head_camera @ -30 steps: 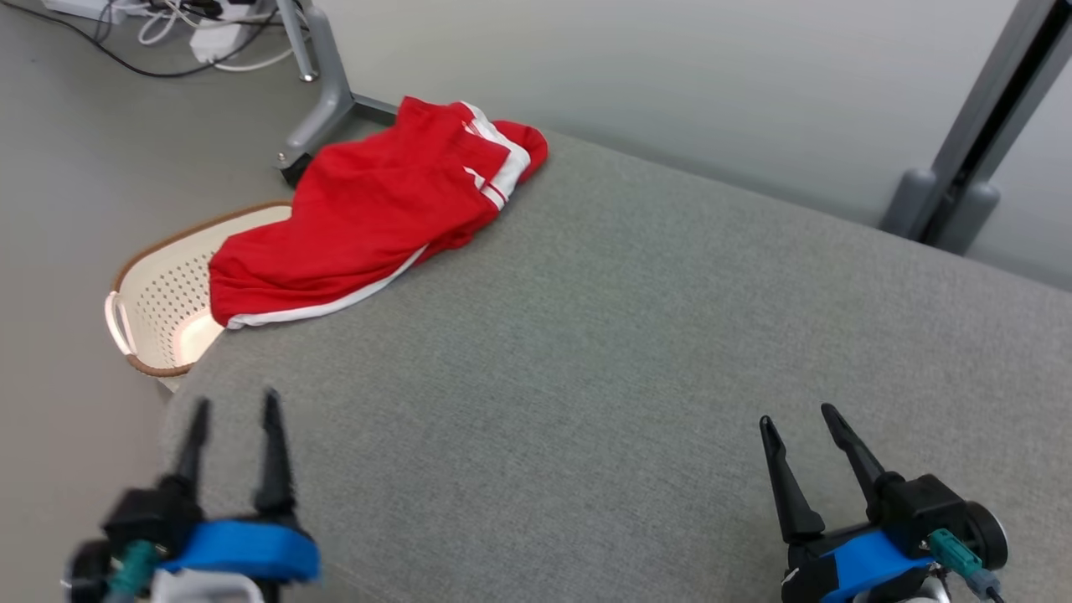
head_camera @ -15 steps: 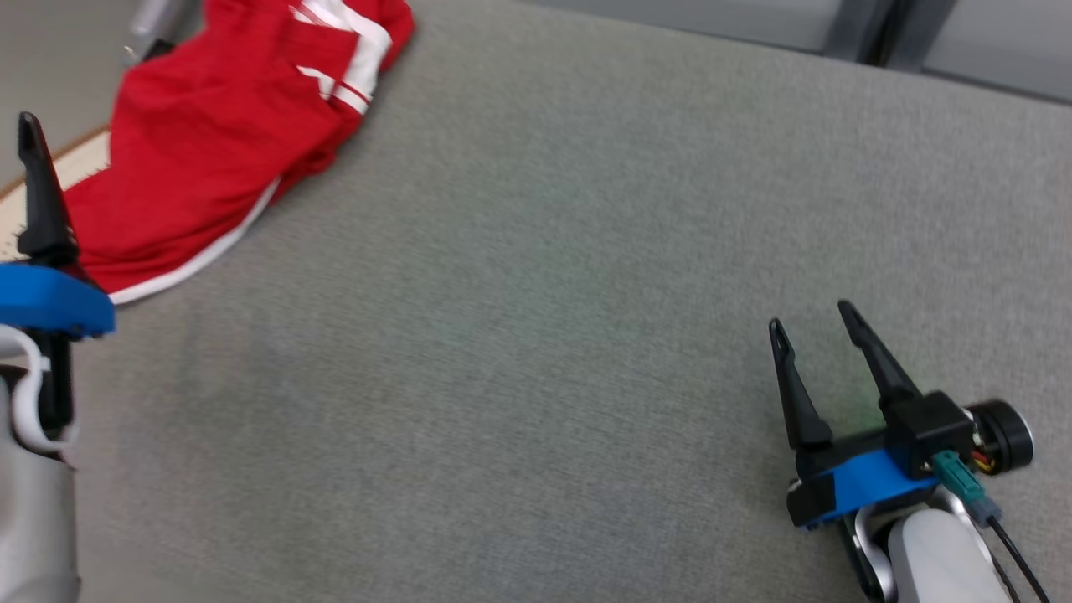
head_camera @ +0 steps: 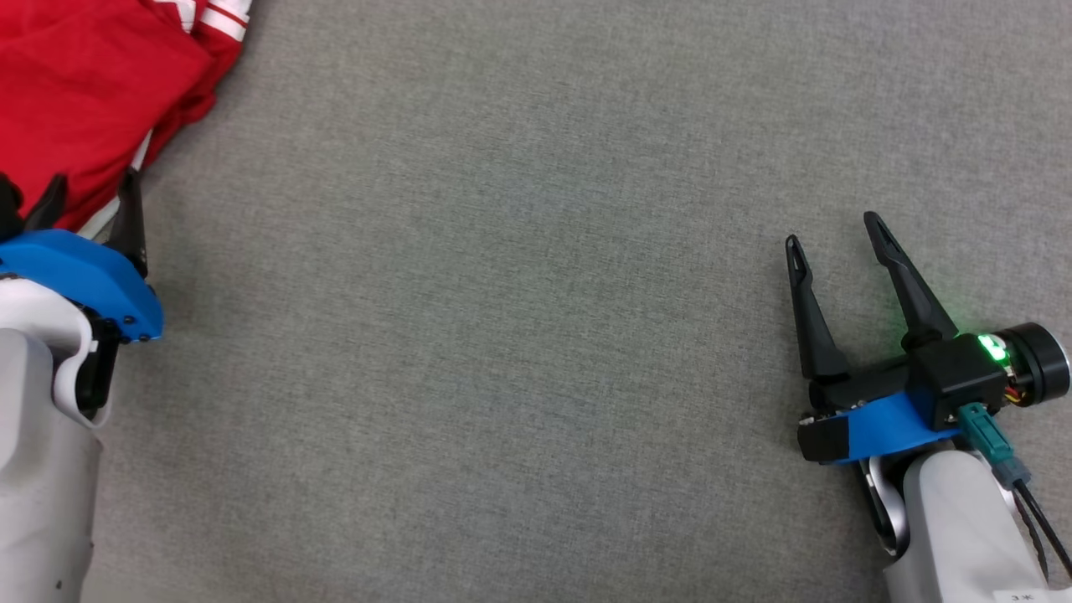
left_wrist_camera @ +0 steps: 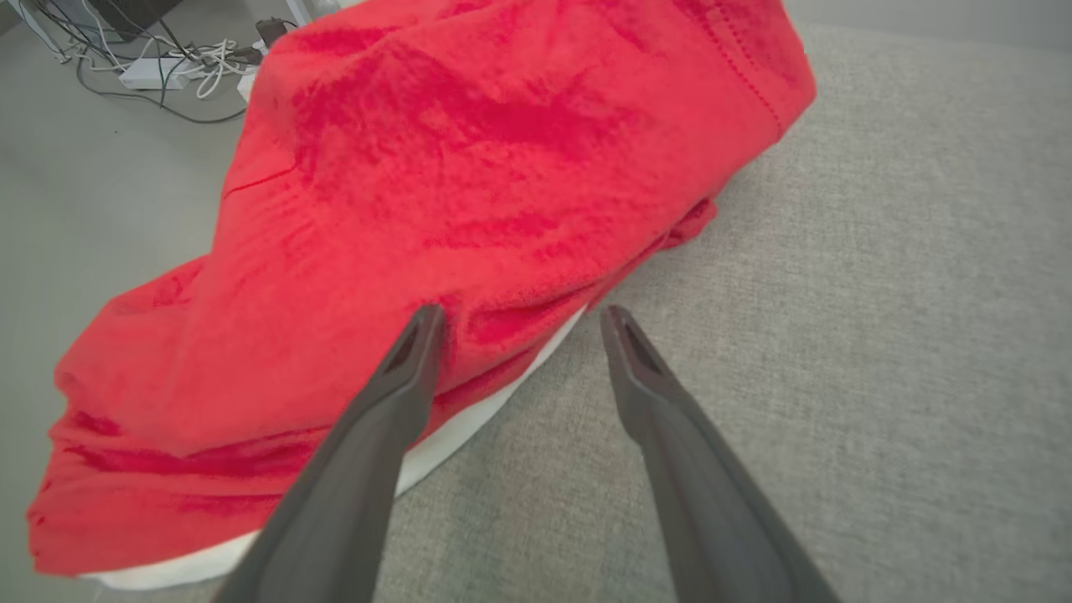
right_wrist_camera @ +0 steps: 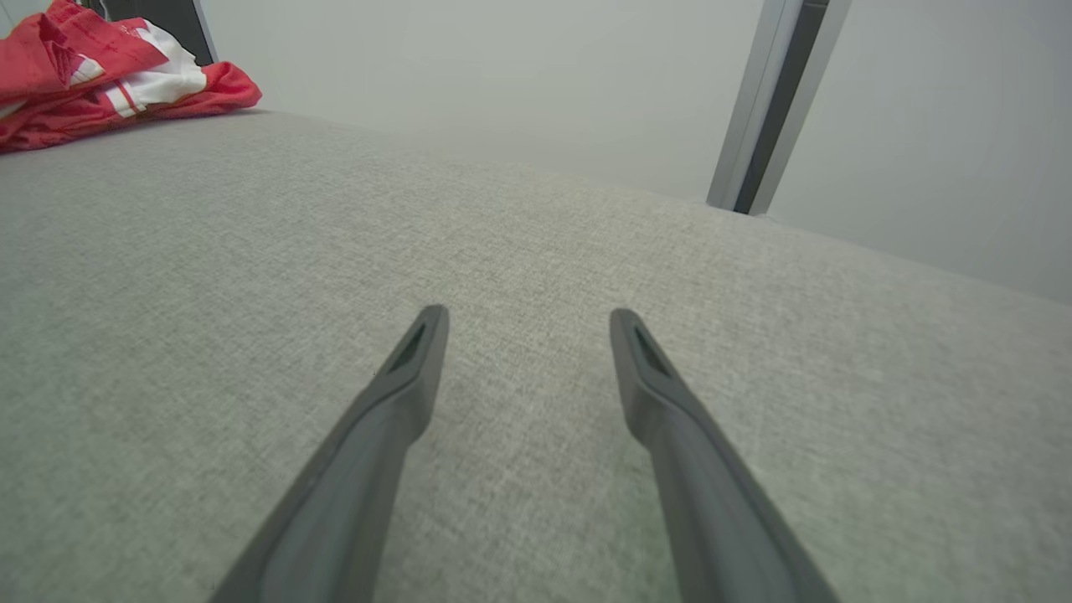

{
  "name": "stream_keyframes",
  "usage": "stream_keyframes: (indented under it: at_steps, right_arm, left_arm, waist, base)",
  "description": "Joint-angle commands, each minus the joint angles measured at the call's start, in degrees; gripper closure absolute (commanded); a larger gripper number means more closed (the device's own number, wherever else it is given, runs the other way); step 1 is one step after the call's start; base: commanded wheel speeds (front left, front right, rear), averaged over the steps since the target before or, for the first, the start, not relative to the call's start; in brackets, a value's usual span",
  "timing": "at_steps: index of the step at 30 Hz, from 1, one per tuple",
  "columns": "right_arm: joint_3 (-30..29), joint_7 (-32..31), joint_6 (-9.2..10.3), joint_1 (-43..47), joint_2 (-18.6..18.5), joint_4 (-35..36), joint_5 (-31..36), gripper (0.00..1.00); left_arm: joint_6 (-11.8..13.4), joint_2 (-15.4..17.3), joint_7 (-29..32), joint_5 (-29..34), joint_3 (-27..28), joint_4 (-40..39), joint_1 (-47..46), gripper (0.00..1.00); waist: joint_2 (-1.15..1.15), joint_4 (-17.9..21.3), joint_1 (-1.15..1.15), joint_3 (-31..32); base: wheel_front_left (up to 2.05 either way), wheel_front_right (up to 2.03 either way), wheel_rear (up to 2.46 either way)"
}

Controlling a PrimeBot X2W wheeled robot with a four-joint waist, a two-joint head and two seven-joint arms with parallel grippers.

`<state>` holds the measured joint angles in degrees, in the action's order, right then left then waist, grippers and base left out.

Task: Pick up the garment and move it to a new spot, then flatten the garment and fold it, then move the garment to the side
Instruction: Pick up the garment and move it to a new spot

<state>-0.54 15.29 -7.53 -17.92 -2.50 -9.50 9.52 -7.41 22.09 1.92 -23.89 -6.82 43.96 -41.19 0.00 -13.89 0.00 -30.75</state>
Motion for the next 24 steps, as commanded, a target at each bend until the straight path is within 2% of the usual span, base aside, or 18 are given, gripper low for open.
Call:
stream_keyframes:
  at_steps: [1, 7, 9, 10, 11, 12, 19, 24]
  right_arm:
    - [-0.48, -0.23, 0.08, 0.16, -0.71, -1.65, 0.42, 0.0]
    - [-0.08, -0.38, 0.09, 0.48, -0.82, -1.56, 0.03, 0.0]
    - [-0.26, -0.39, 0.09, 0.68, -0.83, -1.53, -0.04, 0.0]
    - [-0.36, -0.39, 0.1, 0.79, -0.85, -1.55, -0.09, 0.0]
    - [-0.37, -0.39, 0.1, 0.87, -0.85, -1.66, -0.18, 0.0]
    - [-0.4, -0.39, 0.1, 0.93, -0.85, -1.76, -0.28, 0.0]
    - [0.88, -0.34, 0.06, 0.45, -0.61, -1.84, -2.49, 0.0]
    - [1.38, -0.13, 0.05, 0.81, -0.53, -2.42, -4.84, 0.0]
  left_arm:
    - [-0.05, 0.71, -0.09, -0.5, -0.65, 0.55, -1.12, 0.0]
    - [-0.07, 2.89, -1.82, -2.05, -2.39, 5.5, -3.71, 0.0]
    - [-0.07, 3.22, -2.54, -2.22, -2.78, 7.03, -4.44, 0.53]
    - [-0.07, 3.53, -2.88, -2.14, -2.83, 7.83, -4.75, 0.69]
    - [-0.07, 3.63, -3.12, -2.26, -2.95, 8.59, -4.97, 0.93]
    - [-0.07, 3.64, -3.3, -2.49, -3.07, 9.27, -5.16, 1.0]
    - [-0.08, 5.34, -6.74, -2.72, -4.66, 10.84, -6.05, 1.0]
    - [-0.07, 9.92, -8.03, -1.88, -6.33, 9.03, -6.75, 1.0]
  waist:
    - [0.0, 0.23, 0.0, -0.33]
    - [0.0, 1.44, 0.0, -1.73]
    - [0.0, 1.59, 0.0, -1.82]
    - [0.0, 1.63, 0.0, -1.78]
    - [0.0, 1.67, 0.0, -1.65]
    - [0.0, 1.7, 0.0, -1.48]
    - [0.0, 1.74, 0.0, 1.19]
    - [0.0, 2.83, 0.0, 6.03]
  base:
    - [0.0, 0.0, 0.0]
    - [0.0, 0.0, 0.0]
    - [0.0, 0.0, 0.0]
    - [0.0, 0.0, 0.0]
    - [0.0, 0.0, 0.0]
    - [0.0, 0.0, 0.0]
    - [0.0, 0.0, 0.0]
    - [0.0, 0.0, 0.0]
